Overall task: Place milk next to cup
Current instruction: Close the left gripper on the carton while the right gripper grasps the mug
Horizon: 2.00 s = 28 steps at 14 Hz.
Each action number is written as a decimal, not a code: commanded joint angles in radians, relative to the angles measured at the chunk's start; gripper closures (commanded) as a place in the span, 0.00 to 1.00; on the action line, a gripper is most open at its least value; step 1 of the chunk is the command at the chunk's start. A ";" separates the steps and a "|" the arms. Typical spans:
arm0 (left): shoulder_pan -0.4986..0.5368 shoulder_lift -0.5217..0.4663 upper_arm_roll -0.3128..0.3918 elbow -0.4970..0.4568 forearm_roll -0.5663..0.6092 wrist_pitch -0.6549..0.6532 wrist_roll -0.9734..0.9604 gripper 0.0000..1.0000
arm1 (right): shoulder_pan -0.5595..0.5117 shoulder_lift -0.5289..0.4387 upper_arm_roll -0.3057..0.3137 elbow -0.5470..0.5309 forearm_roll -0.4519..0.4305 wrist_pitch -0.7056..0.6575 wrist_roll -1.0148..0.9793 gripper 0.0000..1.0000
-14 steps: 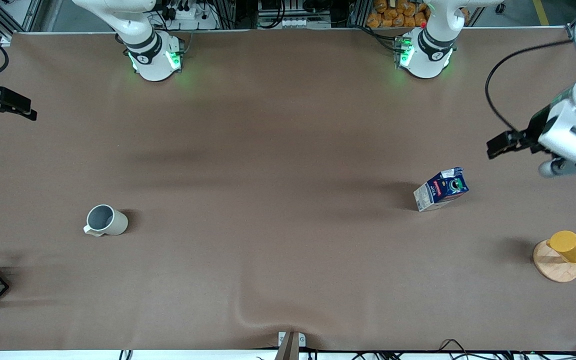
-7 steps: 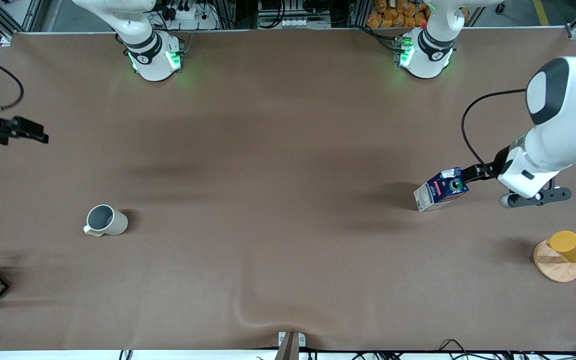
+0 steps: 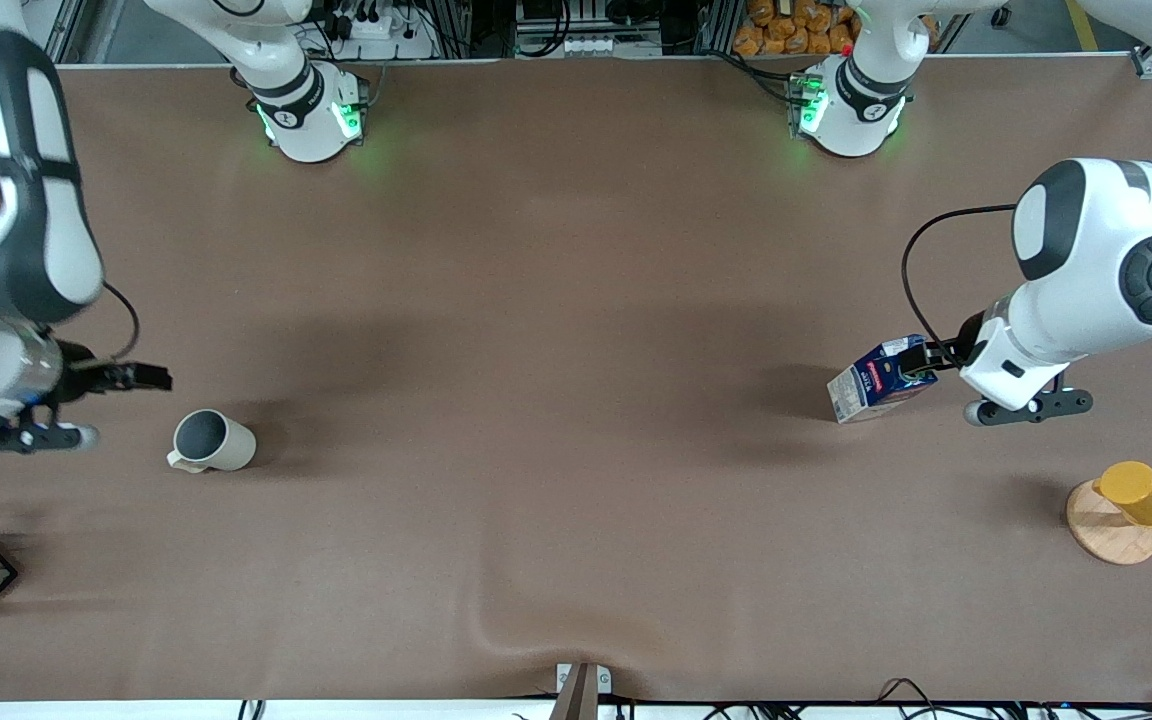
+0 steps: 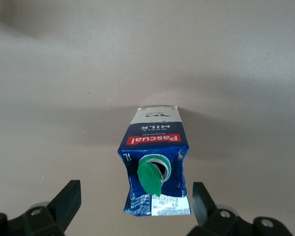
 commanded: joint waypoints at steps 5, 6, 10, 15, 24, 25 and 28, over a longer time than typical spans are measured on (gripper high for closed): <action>-0.001 -0.021 -0.017 -0.104 -0.030 0.119 -0.058 0.00 | -0.014 0.195 0.011 0.049 -0.016 0.199 -0.046 0.00; -0.001 -0.018 -0.022 -0.110 -0.030 0.122 -0.059 0.00 | -0.011 0.195 0.011 0.046 -0.016 0.196 -0.046 0.00; -0.004 -0.021 -0.023 -0.125 -0.030 0.163 -0.064 0.00 | -0.010 0.229 0.011 0.046 -0.016 0.205 -0.047 0.00; -0.001 -0.019 -0.026 -0.125 -0.030 0.163 -0.065 0.00 | -0.018 0.243 0.011 0.025 -0.016 0.205 -0.064 1.00; 0.007 0.001 -0.026 -0.125 -0.032 0.151 -0.076 0.16 | -0.005 0.204 0.016 0.032 -0.016 0.151 -0.064 1.00; 0.007 0.001 -0.026 -0.125 -0.030 0.151 -0.090 0.29 | -0.002 0.183 0.017 0.032 -0.013 0.125 -0.063 1.00; 0.004 0.002 -0.026 -0.118 -0.030 0.150 -0.094 0.60 | 0.041 0.146 0.019 0.060 -0.005 0.056 -0.050 1.00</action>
